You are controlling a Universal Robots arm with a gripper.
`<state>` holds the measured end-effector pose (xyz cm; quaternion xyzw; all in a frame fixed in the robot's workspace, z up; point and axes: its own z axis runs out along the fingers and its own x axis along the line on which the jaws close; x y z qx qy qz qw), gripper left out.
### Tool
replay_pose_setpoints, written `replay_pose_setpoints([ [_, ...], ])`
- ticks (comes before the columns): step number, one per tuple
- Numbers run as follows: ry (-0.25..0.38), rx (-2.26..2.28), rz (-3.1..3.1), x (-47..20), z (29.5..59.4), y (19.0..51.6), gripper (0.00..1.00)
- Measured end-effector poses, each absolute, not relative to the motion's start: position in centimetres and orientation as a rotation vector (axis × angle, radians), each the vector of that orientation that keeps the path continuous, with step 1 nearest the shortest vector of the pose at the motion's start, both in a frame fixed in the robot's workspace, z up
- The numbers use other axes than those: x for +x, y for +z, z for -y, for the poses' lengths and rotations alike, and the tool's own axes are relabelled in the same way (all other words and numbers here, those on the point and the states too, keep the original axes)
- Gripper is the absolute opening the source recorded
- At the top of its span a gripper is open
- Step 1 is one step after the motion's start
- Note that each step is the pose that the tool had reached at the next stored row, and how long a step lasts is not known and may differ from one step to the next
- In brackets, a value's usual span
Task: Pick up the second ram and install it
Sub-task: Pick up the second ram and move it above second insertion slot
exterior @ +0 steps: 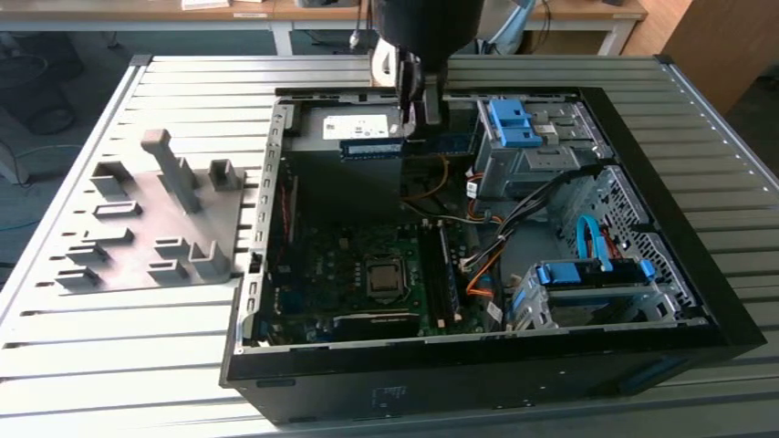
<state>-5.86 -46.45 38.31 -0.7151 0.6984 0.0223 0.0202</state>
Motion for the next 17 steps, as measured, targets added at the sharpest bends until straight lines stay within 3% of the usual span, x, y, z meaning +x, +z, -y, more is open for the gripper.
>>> replay_pose_setpoints([
  [17, 0.069, -2.218, -2.166, -5.8, 49.6, 36.9, 0.14],
])
